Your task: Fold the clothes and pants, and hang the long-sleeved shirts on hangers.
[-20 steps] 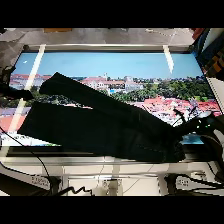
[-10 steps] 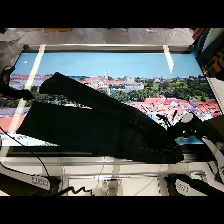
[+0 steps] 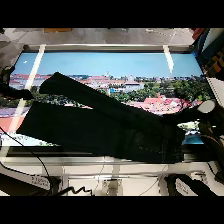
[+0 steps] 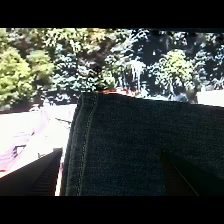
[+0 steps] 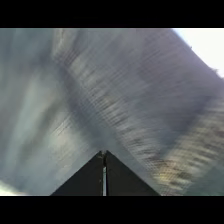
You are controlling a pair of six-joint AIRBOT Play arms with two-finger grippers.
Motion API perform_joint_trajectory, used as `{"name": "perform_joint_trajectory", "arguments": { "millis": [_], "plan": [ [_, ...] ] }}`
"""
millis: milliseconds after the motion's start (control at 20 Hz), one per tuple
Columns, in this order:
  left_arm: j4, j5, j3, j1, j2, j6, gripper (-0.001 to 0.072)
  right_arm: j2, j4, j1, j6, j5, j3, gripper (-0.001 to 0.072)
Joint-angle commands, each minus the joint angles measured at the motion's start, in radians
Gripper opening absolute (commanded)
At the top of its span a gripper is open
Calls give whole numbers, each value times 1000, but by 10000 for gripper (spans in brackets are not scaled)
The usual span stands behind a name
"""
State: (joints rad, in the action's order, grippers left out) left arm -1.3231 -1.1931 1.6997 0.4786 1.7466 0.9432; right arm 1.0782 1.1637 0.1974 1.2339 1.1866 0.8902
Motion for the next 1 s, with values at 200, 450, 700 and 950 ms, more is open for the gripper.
{"name": "perform_joint_trajectory", "arguments": {
  "millis": [200,450,700,950],
  "plan": [
    [0,0,0,0,0,0,699,221,150,362,56,-66,68,384],
    [33,0,0,-3,0,0,699,405,41,369,30,-130,98,538],
    [34,0,0,-3,0,0,699,498,29,315,-74,29,287,551],
    [53,0,0,-5,0,0,699,512,199,160,-331,190,309,551]
  ]
}}
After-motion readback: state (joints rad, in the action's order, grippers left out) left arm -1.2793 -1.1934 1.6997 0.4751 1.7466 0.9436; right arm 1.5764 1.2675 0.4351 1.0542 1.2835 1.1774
